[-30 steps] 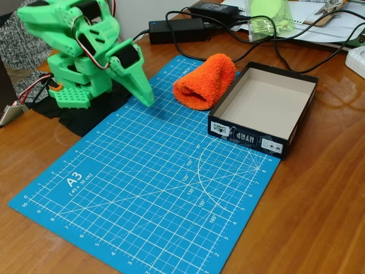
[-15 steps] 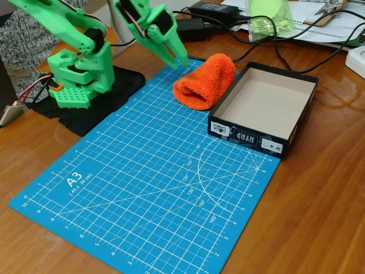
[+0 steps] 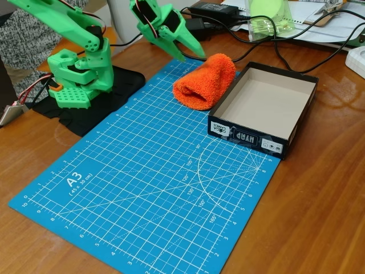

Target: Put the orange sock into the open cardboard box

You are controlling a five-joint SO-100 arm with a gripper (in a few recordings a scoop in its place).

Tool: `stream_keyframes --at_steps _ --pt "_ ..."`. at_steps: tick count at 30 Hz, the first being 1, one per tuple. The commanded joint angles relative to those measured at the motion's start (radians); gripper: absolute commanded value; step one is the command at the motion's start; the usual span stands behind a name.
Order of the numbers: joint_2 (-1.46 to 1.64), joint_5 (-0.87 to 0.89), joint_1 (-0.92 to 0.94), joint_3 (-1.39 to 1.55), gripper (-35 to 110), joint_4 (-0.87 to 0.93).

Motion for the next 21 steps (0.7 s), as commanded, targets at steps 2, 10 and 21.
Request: stream_keyframes --at_steps 2,10,21 --pt "0.037 -0.009 0.014 0.078 34 -0.080" --pt "-0.035 -0.046 0.031 0.147 24 -0.284" --pt "-0.460 -0.021 0.149 -0.077 0 -0.388"
